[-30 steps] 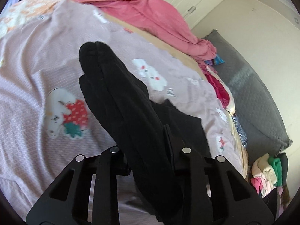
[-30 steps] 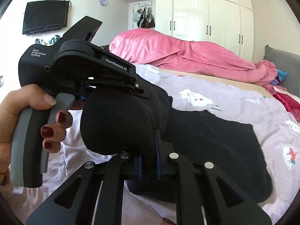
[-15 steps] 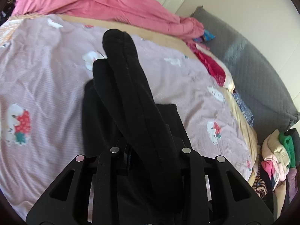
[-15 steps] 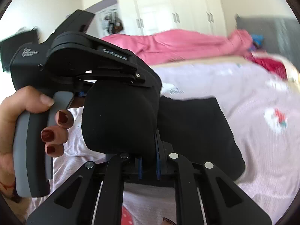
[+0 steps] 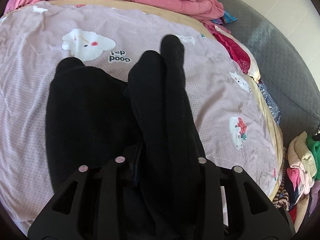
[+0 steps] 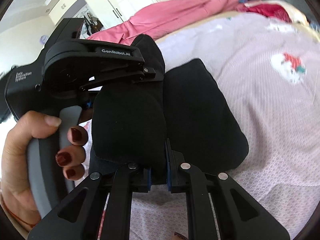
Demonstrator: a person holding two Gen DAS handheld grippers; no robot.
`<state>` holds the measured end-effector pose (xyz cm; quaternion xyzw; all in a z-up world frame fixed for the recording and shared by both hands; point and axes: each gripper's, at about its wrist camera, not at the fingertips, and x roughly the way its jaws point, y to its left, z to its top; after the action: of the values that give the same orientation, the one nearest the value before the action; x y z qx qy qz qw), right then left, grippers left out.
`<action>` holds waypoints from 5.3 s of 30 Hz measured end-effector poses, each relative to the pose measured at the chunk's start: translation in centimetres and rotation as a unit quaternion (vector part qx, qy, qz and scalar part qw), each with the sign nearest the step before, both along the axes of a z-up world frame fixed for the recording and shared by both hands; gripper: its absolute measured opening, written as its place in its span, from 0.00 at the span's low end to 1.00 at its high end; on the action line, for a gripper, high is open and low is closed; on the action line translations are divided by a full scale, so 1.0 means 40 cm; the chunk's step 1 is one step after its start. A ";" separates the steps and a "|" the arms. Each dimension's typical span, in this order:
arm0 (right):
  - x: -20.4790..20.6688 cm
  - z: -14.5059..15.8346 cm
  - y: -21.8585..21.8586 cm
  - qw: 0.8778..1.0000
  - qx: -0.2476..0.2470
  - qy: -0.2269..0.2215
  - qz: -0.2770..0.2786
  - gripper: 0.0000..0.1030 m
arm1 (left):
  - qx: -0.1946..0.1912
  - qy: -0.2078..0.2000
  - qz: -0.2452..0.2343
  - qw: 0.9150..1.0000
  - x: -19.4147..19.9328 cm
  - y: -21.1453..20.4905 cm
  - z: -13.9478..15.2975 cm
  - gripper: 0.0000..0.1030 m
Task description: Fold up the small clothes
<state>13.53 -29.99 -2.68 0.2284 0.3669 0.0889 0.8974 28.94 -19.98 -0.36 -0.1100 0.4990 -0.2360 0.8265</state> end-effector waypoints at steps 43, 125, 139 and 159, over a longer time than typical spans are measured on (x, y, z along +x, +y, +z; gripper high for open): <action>0.095 0.082 -0.088 0.996 0.042 -0.049 0.068 0.24 | 0.091 -0.090 0.023 0.991 -0.183 0.205 -0.005 0.71; -0.321 0.001 0.082 0.977 -0.203 -0.048 -0.041 0.96 | 0.083 -0.122 0.056 0.987 -0.548 0.381 -0.060 0.91; -0.322 0.002 0.066 0.980 -0.189 -0.048 -0.048 0.96 | 0.104 -0.125 0.064 0.985 -0.549 0.376 -0.059 0.91; -0.321 0.002 0.062 0.979 -0.190 -0.048 -0.050 0.96 | 0.106 -0.121 0.068 0.985 -0.550 0.378 -0.058 0.91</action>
<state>0.70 -27.50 -2.62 0.0675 0.3218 -0.0169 0.9443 6.93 -4.84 -2.66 -0.0257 0.4088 -0.1365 0.9020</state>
